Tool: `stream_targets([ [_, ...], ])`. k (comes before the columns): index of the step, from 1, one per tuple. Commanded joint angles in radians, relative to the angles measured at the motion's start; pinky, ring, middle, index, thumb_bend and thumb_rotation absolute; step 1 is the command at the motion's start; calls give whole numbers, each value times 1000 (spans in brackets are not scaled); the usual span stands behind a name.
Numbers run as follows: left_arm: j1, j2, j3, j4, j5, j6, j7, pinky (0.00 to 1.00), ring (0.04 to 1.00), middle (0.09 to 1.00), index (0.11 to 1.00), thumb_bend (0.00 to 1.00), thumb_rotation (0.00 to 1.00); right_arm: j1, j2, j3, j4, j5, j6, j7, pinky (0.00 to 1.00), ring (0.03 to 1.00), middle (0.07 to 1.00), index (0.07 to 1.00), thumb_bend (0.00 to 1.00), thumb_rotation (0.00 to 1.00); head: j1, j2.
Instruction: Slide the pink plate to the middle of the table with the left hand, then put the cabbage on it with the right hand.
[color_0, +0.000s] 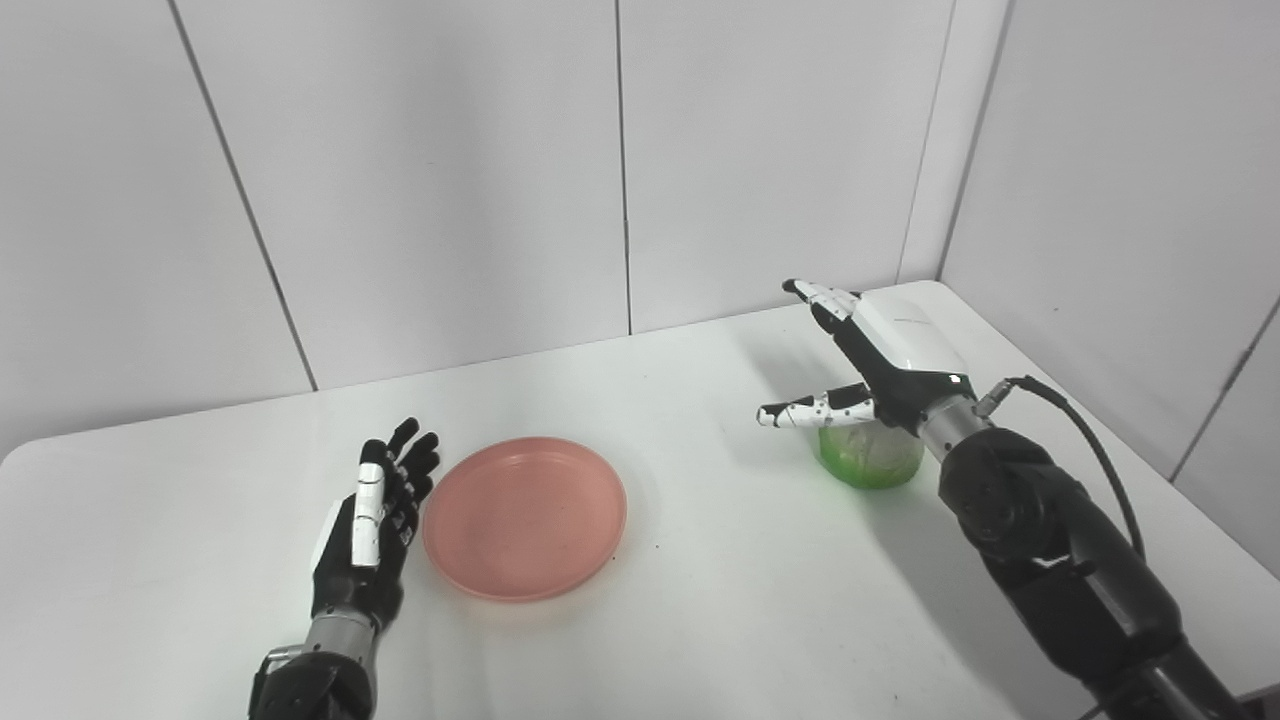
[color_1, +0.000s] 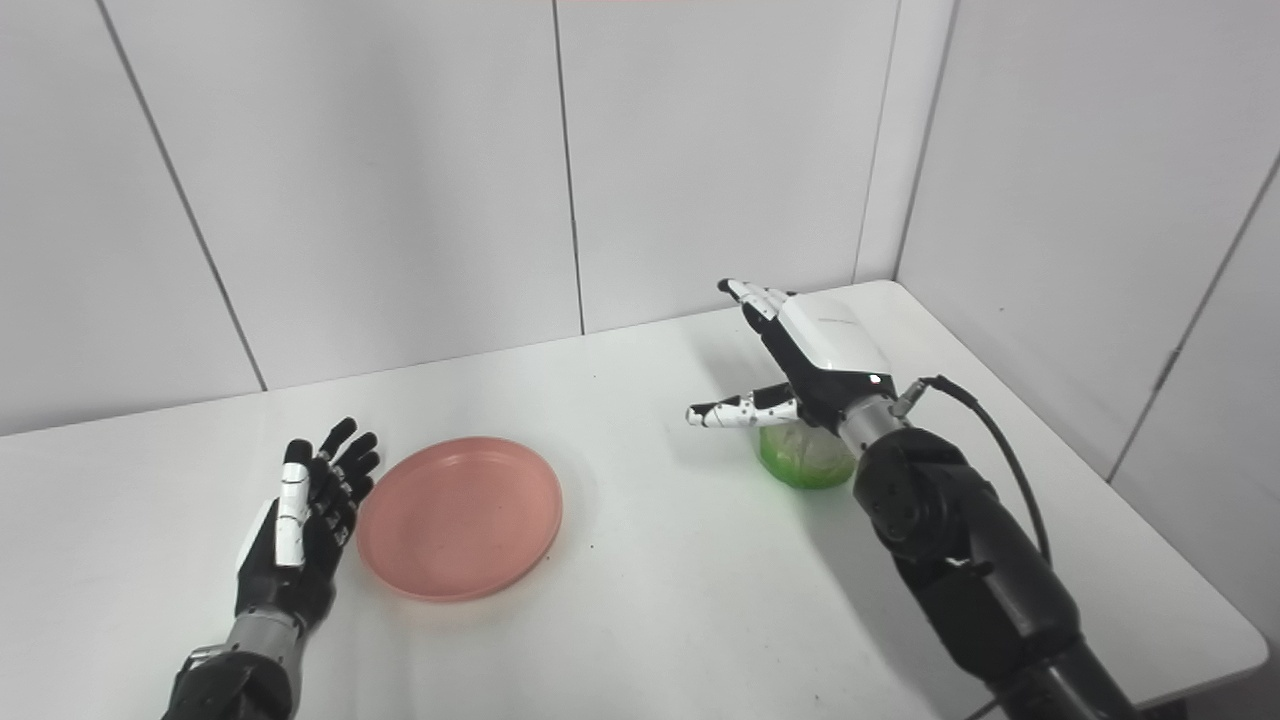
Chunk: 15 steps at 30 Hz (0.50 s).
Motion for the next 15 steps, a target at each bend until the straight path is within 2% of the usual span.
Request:
stream_targets([
  [1, 0, 14, 5, 26, -13, -38, -22, 993, 953, 925, 929, 788, 1000, -43, -43, -10, 1, -19, 10, -9, 998, 944, 932, 940, 918, 552, 0, 1],
  [7, 2, 13, 7, 23, -18, -38, -31, 1000, 960, 927, 933, 784, 1000, -37, -90, -12, 36, -32, 24, 31, 1000, 951, 927, 944, 992, 569, 1, 0],
  [14, 10, 11, 2, 5, -11, -29, -28, 1000, 963, 932, 937, 774, 1000, -26, -104, -15, 51, -6, 68, 94, 992, 940, 941, 947, 1000, 555, 4, 2],
  [15, 11, 11, 2, 4, -11, -28, -27, 1000, 960, 929, 934, 778, 1000, -23, -102, -16, 52, 0, 72, 99, 966, 936, 942, 943, 1000, 560, 4, 2],
])
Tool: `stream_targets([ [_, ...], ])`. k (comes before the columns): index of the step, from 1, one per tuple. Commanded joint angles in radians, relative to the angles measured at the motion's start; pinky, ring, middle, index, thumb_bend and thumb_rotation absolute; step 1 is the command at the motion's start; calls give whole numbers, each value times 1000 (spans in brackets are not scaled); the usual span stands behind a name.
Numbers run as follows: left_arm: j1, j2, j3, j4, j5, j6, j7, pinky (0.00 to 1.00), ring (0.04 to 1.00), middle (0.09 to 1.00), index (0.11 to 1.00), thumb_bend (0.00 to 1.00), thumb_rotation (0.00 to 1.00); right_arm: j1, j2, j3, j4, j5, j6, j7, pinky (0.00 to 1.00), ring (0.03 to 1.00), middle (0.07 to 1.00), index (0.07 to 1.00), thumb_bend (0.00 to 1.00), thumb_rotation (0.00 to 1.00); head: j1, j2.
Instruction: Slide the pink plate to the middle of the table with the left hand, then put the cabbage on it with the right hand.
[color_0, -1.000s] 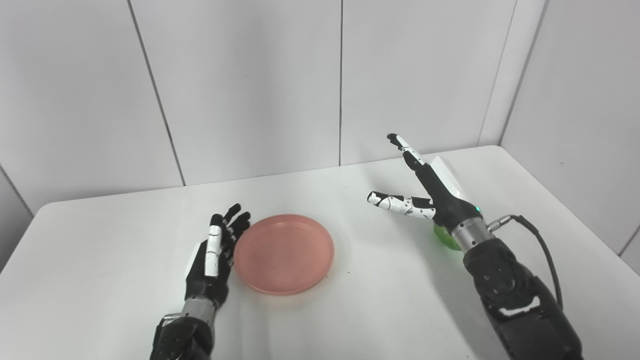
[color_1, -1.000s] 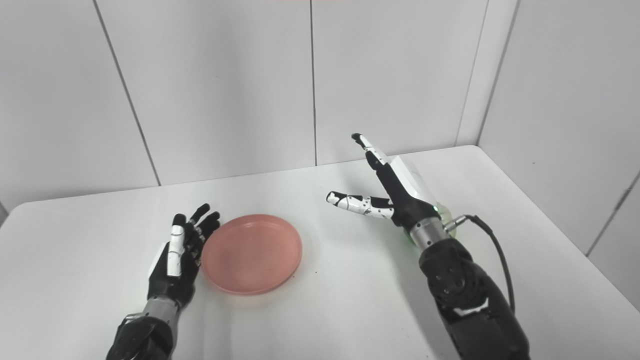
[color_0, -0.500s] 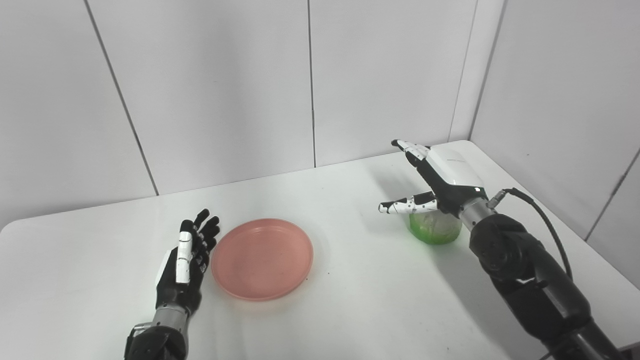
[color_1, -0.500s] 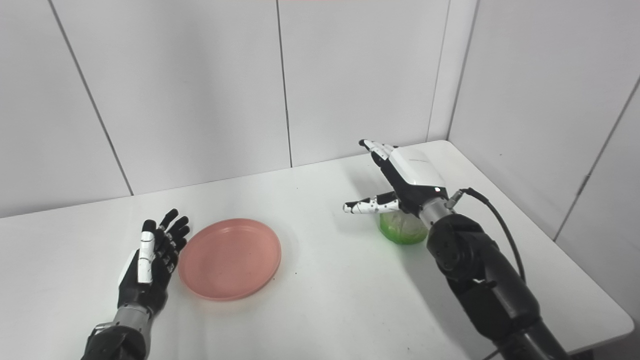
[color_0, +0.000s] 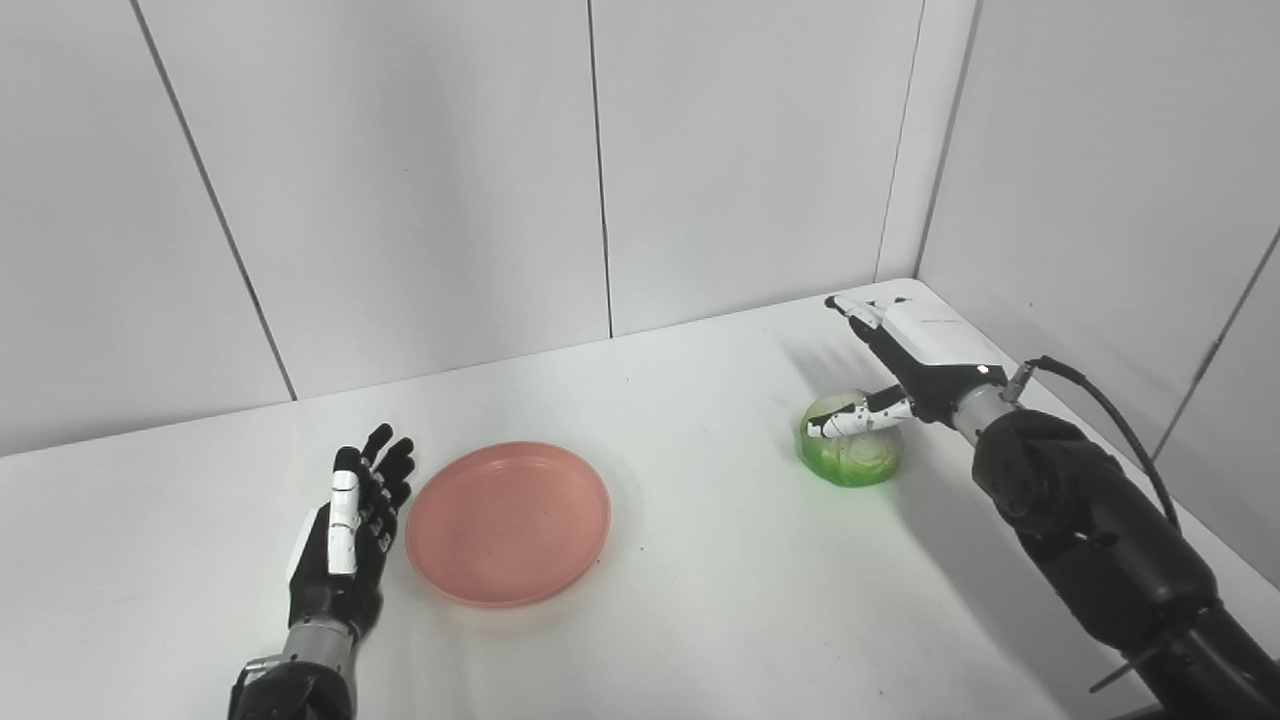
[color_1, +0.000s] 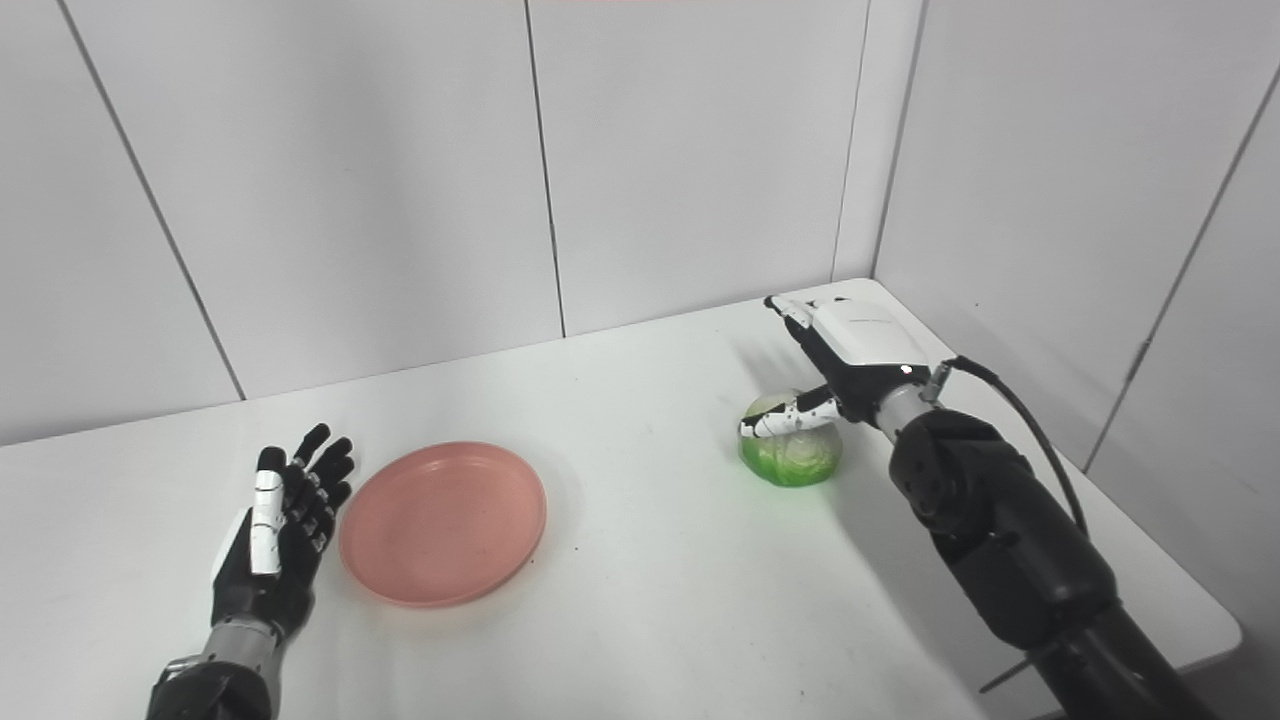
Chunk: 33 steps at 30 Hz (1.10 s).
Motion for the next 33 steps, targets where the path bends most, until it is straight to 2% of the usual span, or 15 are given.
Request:
stream_targets([
  [1, 17, 9, -2, -4, -2, -20, -13, 1000, 959, 928, 933, 779, 1000, -25, -22, -19, -15, 19, 30, 3, 957, 935, 942, 942, 1000, 562, 2, 2],
  [7, 19, 7, -2, -6, -2, -16, -10, 1000, 951, 923, 926, 786, 1000, -19, 9, -19, 21, 83, 39, 15, 709, 896, 957, 933, 1000, 423, 6, 4],
  [11, 24, 3, -1, -16, -3, -10, -6, 997, 948, 918, 921, 781, 1000, -14, 27, -4, 45, 112, 28, 5, 677, 882, 959, 929, 1000, 403, 6, 5],
  [16, 25, 1, -2, -21, -5, 3, -7, 1000, 957, 927, 927, 783, 1000, -8, 59, 14, 89, 132, 0, -34, 624, 811, 934, 907, 1000, 359, 10, 8],
  [19, 28, 0, -3, -29, 1, 12, 1, 1000, 954, 919, 918, 788, 1000, -4, 82, 11, 120, 165, -40, -80, 593, 727, 840, 866, 986, 262, 12, 8],
  [22, 28, 0, -3, -31, 1, 10, 2, 1000, 951, 917, 916, 778, 1000, -2, 100, 6, 140, 188, -55, -120, 543, 622, 701, 774, 896, 86, 16, 10],
  [23, 27, -2, 0, -30, -4, 10, 0, 1000, 951, 917, 916, 777, 1000, 0, 106, 6, 151, 192, -81, -148, 539, 612, 686, 761, 883, 63, 19, 9],
  [24, 27, -2, 1, -29, -6, 9, -1, 1000, 951, 916, 915, 771, 1000, 3, 112, 7, 163, 194, -105, -177, 484, 543, 576, 647, 709, 32, 19, 9],
  [25, 26, -2, 1, -27, -5, 6, -2, 1000, 950, 917, 914, 770, 1000, 4, 117, 7, 175, 193, -125, -203, 433, 473, 517, 582, 596, 13, 22, 10],
  [26, 25, -1, 0, -25, -5, 2, -4, 1000, 950, 918, 915, 768, 1000, 5, 121, 7, 185, 190, -137, -225, 405, 447, 499, 558, 557, 6, 22, 10],
  [29, 24, 0, -2, -22, -4, 0, -8, 1000, 955, 923, 922, 769, 1000, 7, 122, 9, 198, 182, -155, -268, 365, 430, 483, 526, 522, 0, 25, 10],
  [33, 25, -5, -4, -36, 1, 17, 4, 989, 947, 919, 921, 760, 1000, 12, 116, 12, 176, 174, -159, -292, 392, 432, 484, 522, 518, 0, 32, 10],
])
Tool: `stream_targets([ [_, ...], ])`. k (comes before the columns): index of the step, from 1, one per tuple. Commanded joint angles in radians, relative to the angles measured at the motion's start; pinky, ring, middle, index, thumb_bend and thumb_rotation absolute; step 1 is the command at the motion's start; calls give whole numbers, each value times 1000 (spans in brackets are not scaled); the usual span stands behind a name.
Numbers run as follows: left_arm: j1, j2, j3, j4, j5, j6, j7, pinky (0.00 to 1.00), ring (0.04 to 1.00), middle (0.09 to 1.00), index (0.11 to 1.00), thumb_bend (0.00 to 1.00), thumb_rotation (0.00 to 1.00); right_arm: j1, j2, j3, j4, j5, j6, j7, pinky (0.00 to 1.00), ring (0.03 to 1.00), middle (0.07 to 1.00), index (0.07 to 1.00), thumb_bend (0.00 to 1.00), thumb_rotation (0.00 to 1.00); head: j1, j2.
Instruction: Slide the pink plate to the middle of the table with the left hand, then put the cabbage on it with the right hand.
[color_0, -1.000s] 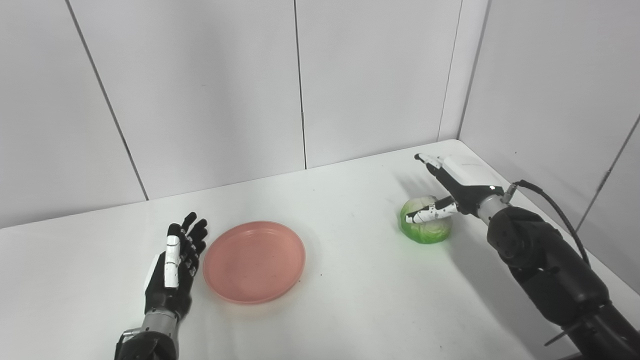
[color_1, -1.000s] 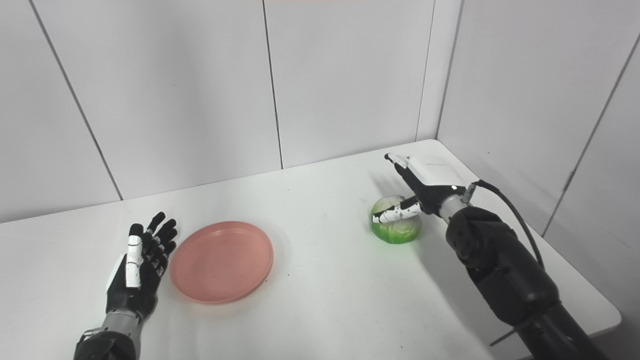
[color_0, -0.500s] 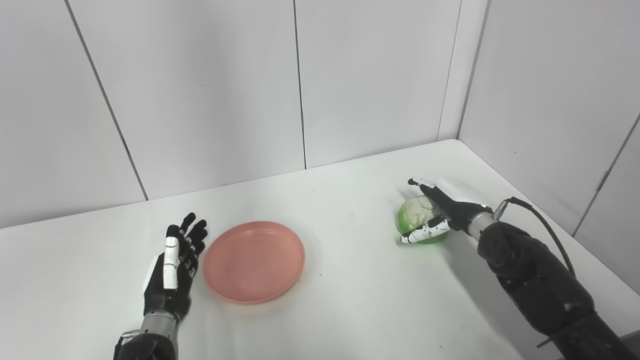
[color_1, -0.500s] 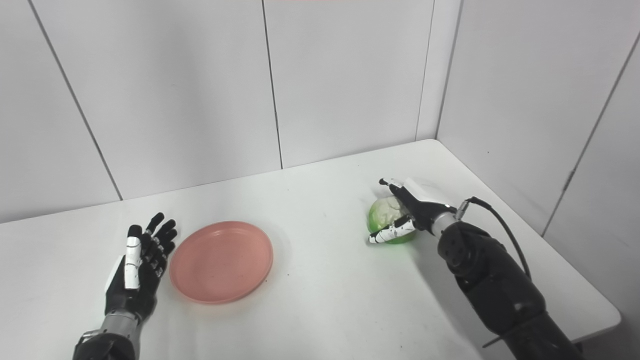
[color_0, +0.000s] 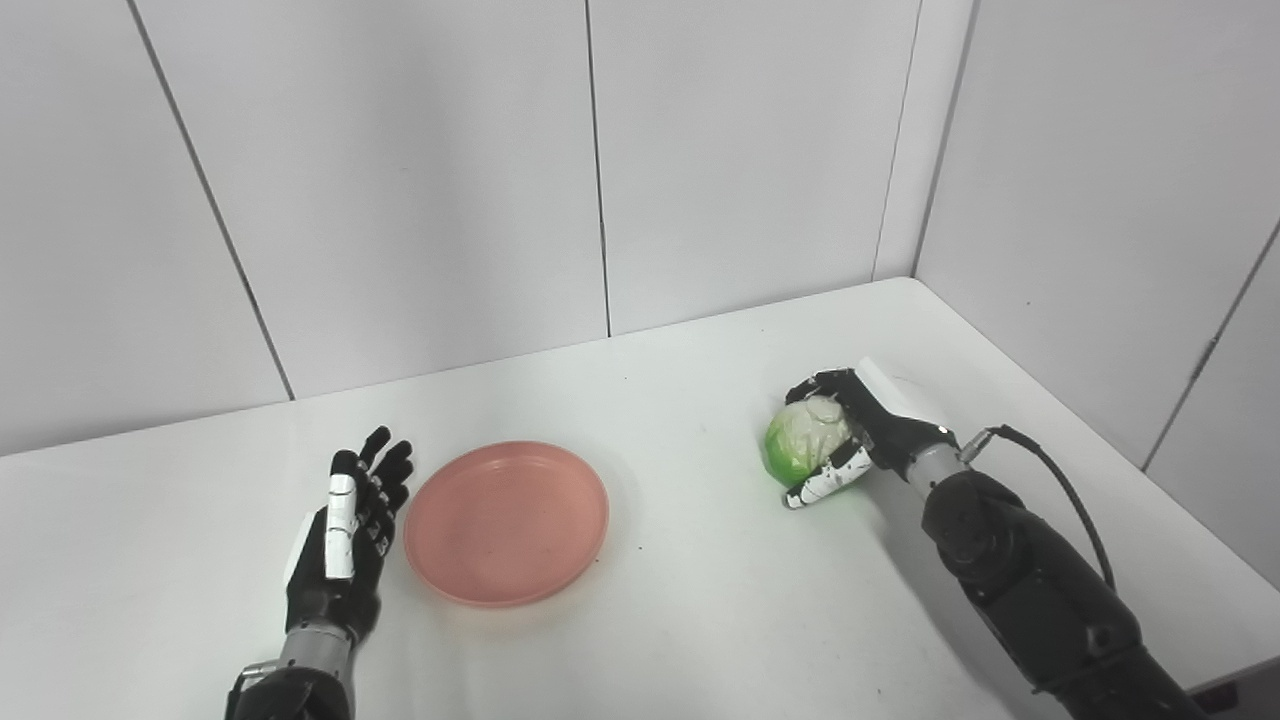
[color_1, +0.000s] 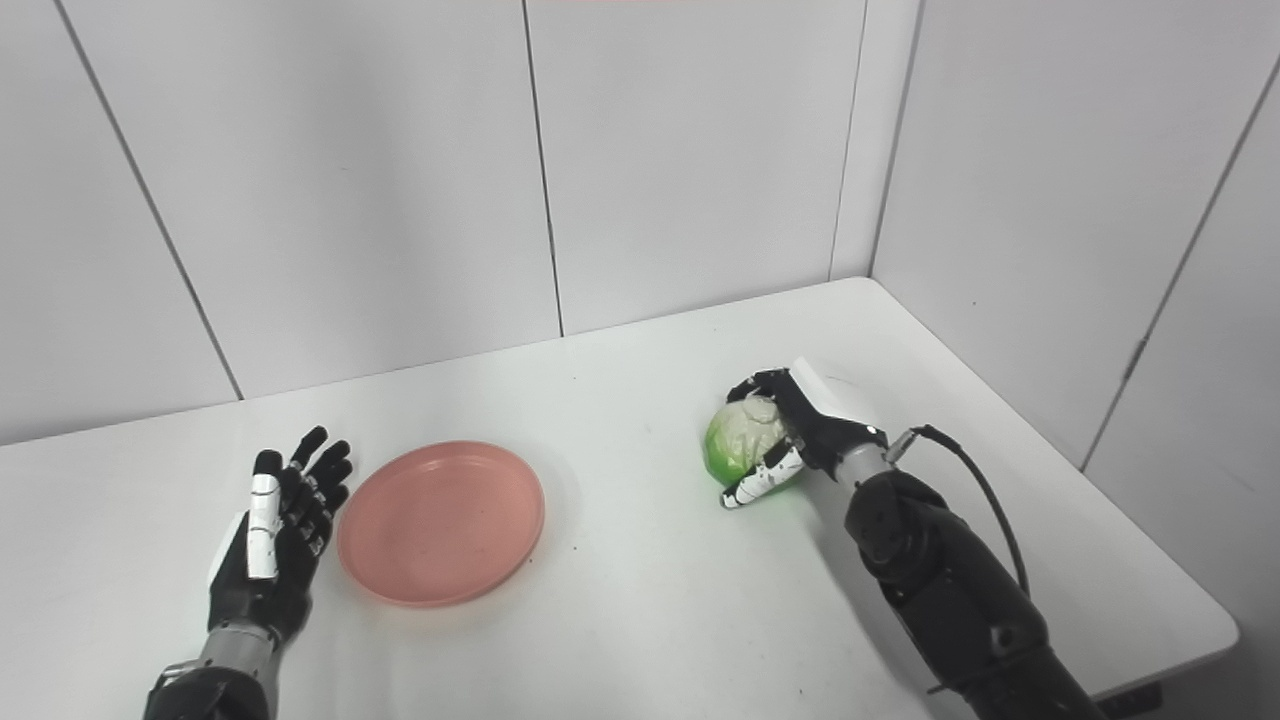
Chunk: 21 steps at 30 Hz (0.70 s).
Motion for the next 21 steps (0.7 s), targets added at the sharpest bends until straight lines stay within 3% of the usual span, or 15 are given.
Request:
stream_targets([
  [1, 12, -4, -6, -15, 1, 6, 2, 986, 946, 918, 921, 759, 1000, -7, -17, -3, -31, -12, -21, -15, 398, 433, 486, 521, 518, 0, 7, 1],
  [5, 20, -12, -9, -35, 2, 23, 12, 984, 942, 911, 910, 752, 1000, -4, -12, -9, -60, -15, -43, -43, 390, 432, 490, 515, 519, 0, 29, 3],
  [9, 32, -25, -13, -67, 4, 49, 21, 979, 943, 906, 905, 743, 1000, -10, 22, -21, -136, -4, -23, -54, 408, 430, 488, 526, 518, 0, 70, 6],
  [16, 51, -51, -41, -103, 39, 69, 45, 1000, 957, 912, 912, 763, 1000, -34, 83, -14, -234, 15, -40, -32, 425, 441, 502, 505, 519, 0, 218, 10],
  [17, 53, -60, -43, -101, 40, 59, 51, 1000, 957, 913, 912, 764, 1000, -45, 108, -4, -252, 33, -39, -13, 426, 442, 502, 504, 519, 0, 258, 15],
  [19, 54, -70, -45, -95, 38, 45, 57, 973, 944, 910, 911, 746, 1000, -59, 135, 9, -270, 53, -36, 7, 429, 445, 502, 500, 520, 0, 258, 15],
  [21, 55, -81, -53, -90, 46, 33, 67, 974, 944, 918, 920, 741, 1000, -81, 181, 45, -247, 54, -62, 10, 430, 448, 501, 497, 520, 0, 332, 21],
])
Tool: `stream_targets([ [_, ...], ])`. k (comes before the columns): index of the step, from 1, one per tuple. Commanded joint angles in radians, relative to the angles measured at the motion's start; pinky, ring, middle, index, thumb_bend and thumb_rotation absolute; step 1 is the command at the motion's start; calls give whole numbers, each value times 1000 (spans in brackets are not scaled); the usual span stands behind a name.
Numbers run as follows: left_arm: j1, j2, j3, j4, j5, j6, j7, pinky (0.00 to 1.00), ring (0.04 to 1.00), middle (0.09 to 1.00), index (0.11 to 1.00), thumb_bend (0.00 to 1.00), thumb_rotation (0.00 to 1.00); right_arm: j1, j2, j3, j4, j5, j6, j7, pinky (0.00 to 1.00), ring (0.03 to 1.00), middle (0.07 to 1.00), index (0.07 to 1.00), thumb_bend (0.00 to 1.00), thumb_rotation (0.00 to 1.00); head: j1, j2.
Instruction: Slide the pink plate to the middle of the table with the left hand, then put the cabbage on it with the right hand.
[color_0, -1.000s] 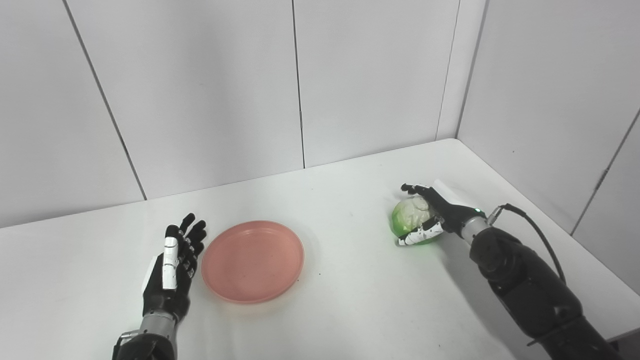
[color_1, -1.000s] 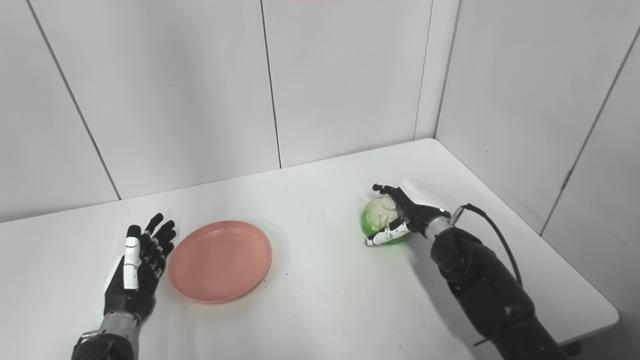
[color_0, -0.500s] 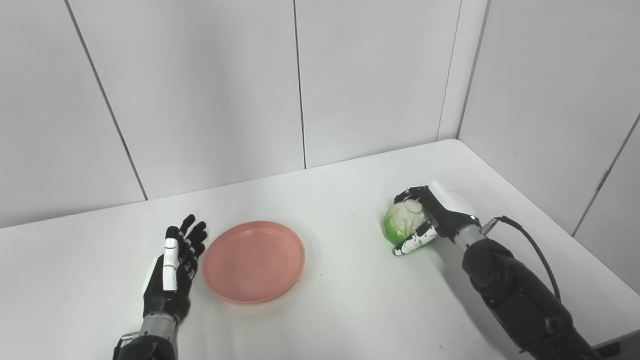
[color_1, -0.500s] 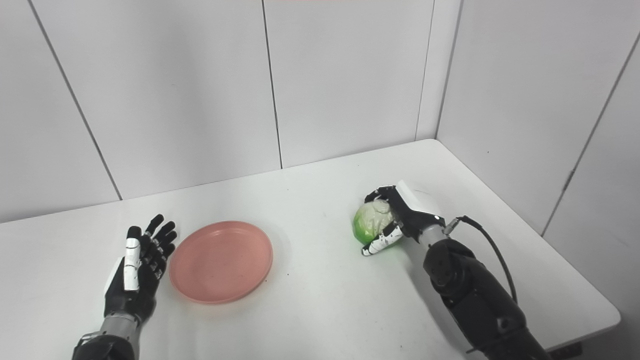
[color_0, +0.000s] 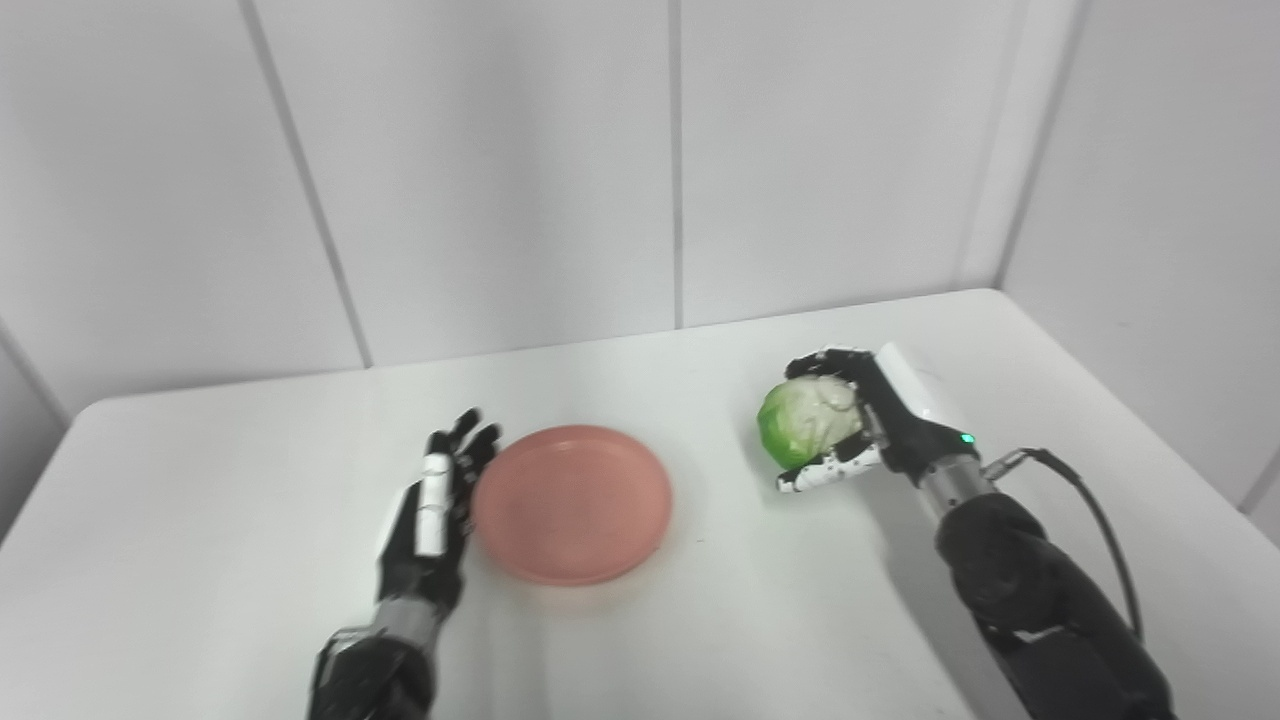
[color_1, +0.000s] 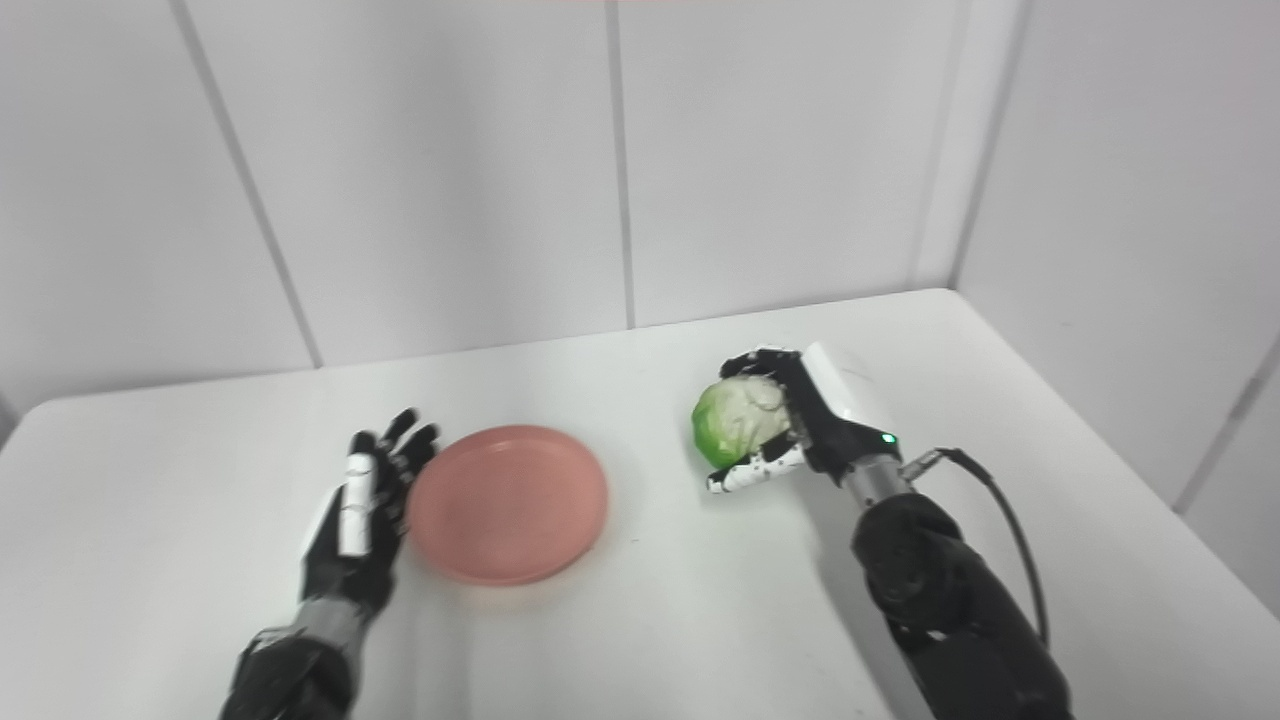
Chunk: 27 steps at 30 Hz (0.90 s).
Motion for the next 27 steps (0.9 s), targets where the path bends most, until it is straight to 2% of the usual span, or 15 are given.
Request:
stream_targets([
  [1, 2, -25, -16, 6, 16, -16, 13, 982, 951, 926, 927, 746, 1000, -71, 44, 30, 2, 12, -75, -3, 422, 444, 500, 501, 520, 0, 10, 2],
  [6, -1, -38, -22, 15, 38, -31, 37, 1000, 969, 943, 941, 758, 1000, -114, 114, 87, 85, 22, -142, -4, 433, 447, 507, 489, 519, 0, 74, 0],
  [11, -2, -42, -15, 25, 48, -51, 47, 1000, 982, 951, 950, 759, 1000, -157, 171, 119, 183, 15, -180, -7, 424, 441, 500, 500, 520, 0, 104, -3],
  [21, 4, -38, -15, 15, 55, -48, 64, 999, 978, 949, 952, 781, 1000, -208, 222, 171, 321, -27, -225, -30, 395, 431, 500, 504, 519, 0, 100, -2],
  [27, 5, -36, -16, 20, 54, -58, 66, 1000, 985, 962, 958, 774, 1000, -229, 220, 199, 373, -71, -242, -52, 384, 421, 500, 515, 517, 0, 81, -1],
])
